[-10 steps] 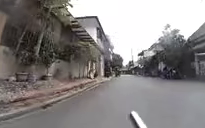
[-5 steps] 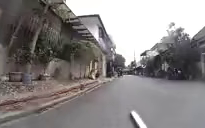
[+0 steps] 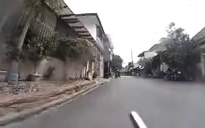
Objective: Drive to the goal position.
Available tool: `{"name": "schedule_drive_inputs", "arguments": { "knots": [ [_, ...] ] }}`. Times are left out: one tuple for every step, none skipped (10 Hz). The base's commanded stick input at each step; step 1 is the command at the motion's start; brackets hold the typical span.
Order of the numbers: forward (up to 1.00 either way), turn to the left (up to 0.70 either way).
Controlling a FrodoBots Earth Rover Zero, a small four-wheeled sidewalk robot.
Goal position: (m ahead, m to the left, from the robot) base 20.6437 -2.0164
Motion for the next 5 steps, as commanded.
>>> {"name": "schedule_drive_inputs", "arguments": {
  "knots": [
    [0.70,-0.28],
    [0.70,-0.29],
    [0.70,-0.35],
    [0.70,-0.02],
    [0.70,0.00]
  ]
}}
